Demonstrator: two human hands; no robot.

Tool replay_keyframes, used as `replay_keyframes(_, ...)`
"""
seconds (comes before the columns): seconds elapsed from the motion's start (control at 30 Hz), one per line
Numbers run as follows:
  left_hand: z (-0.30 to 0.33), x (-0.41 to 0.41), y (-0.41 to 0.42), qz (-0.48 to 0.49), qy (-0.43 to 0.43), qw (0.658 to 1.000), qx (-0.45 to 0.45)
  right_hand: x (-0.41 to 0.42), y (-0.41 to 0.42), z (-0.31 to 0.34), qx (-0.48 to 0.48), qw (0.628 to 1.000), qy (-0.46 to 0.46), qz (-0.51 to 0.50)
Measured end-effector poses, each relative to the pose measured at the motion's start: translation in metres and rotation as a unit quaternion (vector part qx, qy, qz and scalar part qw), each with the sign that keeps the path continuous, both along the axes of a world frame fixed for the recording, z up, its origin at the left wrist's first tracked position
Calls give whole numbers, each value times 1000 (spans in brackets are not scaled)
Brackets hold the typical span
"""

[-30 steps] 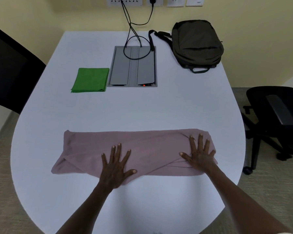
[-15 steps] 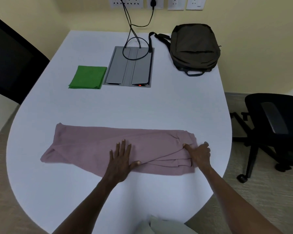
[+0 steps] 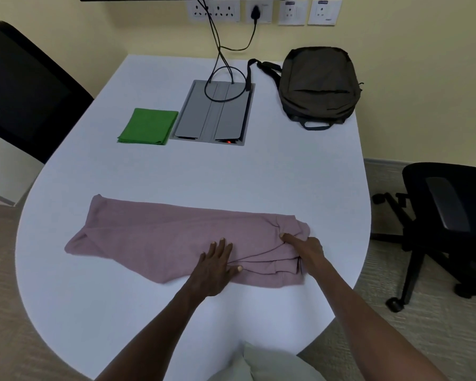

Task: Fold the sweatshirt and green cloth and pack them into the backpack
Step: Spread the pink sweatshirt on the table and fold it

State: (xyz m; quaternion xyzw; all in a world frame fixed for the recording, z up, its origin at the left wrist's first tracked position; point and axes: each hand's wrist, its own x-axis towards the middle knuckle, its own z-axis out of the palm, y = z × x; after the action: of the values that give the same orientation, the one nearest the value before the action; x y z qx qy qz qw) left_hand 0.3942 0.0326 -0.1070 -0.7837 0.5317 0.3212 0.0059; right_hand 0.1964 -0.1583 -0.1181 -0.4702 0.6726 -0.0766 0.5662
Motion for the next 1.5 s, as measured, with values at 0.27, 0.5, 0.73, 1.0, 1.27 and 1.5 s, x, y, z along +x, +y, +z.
replay_keyframes(0.27,0,-5,1,-5,-5,1000,-3,7,5,-1,-16,999,46,18)
replay_keyframes(0.5,0,-13,0,-36,-5,999,15,7,2,1,70,993,-70,-57)
replay_keyframes(0.73,-5,-18,-1,-87,-16,996,26,-13,-2,-5,34,995,-79,-41)
replay_keyframes(1.0,-4,-28,-14,-105,10,994,24,-36,-13,2,-5,997,-63,-45)
replay_keyframes(1.27,-11,8,-7,82,-94,992,33,-53,-16,-1,-28,997,-48,-58)
replay_keyframes(1.5,-21,5,-6,64,-102,990,70,-61,-17,1,2,998,-29,-56)
